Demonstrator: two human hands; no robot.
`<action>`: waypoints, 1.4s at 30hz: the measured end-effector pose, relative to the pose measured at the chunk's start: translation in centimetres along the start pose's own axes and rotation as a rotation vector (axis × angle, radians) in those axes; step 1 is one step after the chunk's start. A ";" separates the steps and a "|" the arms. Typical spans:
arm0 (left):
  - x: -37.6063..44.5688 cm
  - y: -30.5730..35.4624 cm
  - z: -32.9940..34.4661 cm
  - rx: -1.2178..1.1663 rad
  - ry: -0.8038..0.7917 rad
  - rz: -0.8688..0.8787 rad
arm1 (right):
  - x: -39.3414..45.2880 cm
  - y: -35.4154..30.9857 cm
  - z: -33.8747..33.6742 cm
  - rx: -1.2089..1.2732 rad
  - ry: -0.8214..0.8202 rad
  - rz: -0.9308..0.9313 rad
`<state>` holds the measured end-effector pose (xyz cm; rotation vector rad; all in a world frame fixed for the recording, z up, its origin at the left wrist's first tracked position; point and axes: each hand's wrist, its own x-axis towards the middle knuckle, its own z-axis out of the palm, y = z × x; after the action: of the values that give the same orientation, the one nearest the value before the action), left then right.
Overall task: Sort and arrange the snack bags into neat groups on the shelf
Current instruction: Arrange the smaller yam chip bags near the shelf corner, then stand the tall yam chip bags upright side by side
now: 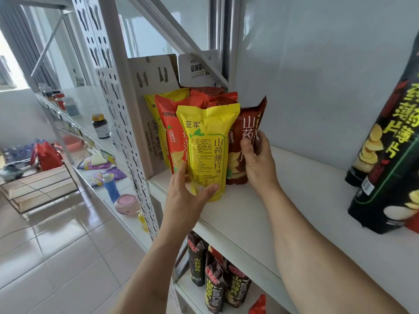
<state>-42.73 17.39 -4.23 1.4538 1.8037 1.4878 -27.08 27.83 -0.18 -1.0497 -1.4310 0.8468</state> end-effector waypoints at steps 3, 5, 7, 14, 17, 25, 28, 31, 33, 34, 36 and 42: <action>-2.0 0.3 0.0 0.010 0.162 0.008 | -1.5 -0.6 -1.3 -0.046 0.014 0.053; -3.3 0.8 0.2 0.068 0.258 0.098 | -2.5 -1.2 -2.4 -0.155 0.074 0.051; -4.0 1.1 0.7 0.134 0.269 0.241 | -3.6 -1.6 -3.8 -0.346 0.113 0.001; -4.5 4.3 5.0 0.241 0.046 0.767 | -9.3 -4.1 -9.6 -0.907 0.142 -0.053; -5.4 6.5 7.1 0.186 -0.068 0.810 | -11.9 -5.4 -12.5 -1.001 0.225 -0.032; -7.9 13.2 13.4 0.004 -0.481 0.496 | -14.6 -6.2 -21.7 -0.869 0.582 0.030; -7.6 14.4 16.5 -0.115 -0.533 0.374 | -14.0 -5.0 -24.6 -0.772 0.659 0.039; -7.3 15.9 19.8 -0.194 -0.551 0.269 | -12.2 -3.6 -27.5 -0.672 0.678 0.066; -7.3 16.8 21.5 -0.222 -0.569 0.236 | -10.9 -3.1 -28.8 -0.615 0.671 0.062; -7.2 17.1 22.3 -0.233 -0.565 0.238 | -10.2 -2.9 -29.2 -0.584 0.678 0.058; -7.1 17.2 23.4 -0.249 -0.544 0.239 | -8.9 -2.5 -29.6 -0.537 0.707 0.049; -5.7 16.7 24.7 -0.291 -0.517 0.218 | -6.9 -1.2 -29.6 -0.455 0.724 0.070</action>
<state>-13.12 22.66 -0.20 1.7193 1.1075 1.2476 1.98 19.21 2.26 -1.5554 -0.9713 0.1279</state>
